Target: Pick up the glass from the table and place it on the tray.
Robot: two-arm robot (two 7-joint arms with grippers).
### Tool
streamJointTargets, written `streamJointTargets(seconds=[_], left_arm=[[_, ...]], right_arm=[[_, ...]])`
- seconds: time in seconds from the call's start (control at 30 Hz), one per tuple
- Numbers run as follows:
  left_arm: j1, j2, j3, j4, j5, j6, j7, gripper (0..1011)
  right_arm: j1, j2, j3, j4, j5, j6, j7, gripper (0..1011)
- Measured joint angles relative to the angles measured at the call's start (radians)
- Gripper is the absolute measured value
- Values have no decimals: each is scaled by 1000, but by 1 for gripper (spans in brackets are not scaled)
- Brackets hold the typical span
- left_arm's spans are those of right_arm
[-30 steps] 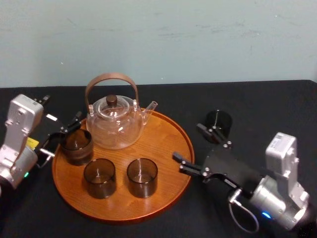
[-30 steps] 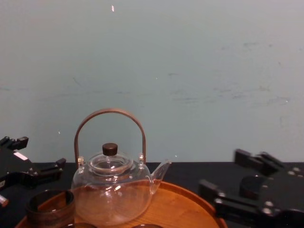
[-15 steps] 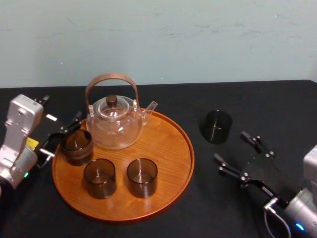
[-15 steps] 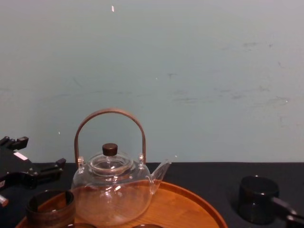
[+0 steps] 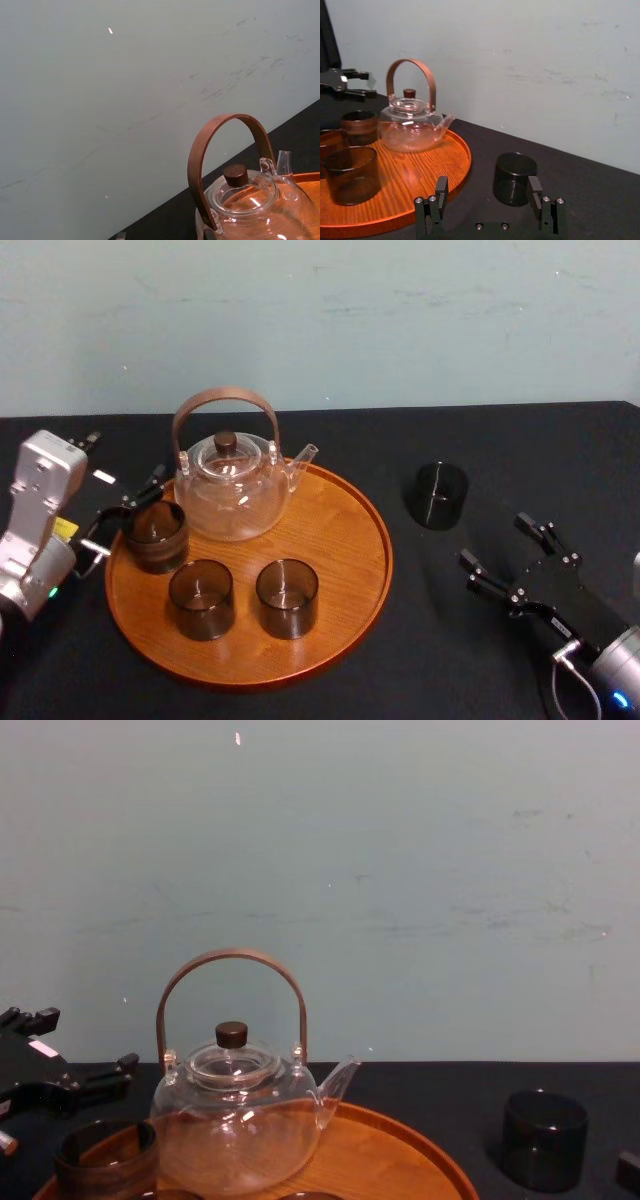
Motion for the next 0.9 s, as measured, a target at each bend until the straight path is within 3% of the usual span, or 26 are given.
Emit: streamJointTargets(seconds=[0.4,0.9], left_arm=[[0,0,0,0,0,0,0,1001],[0,0,0,0,0,0,0,1002]], right_arm=[[103,-35,6,115,0,59,7,1002],[259,-65,-30,255,-25,104,14,1002]])
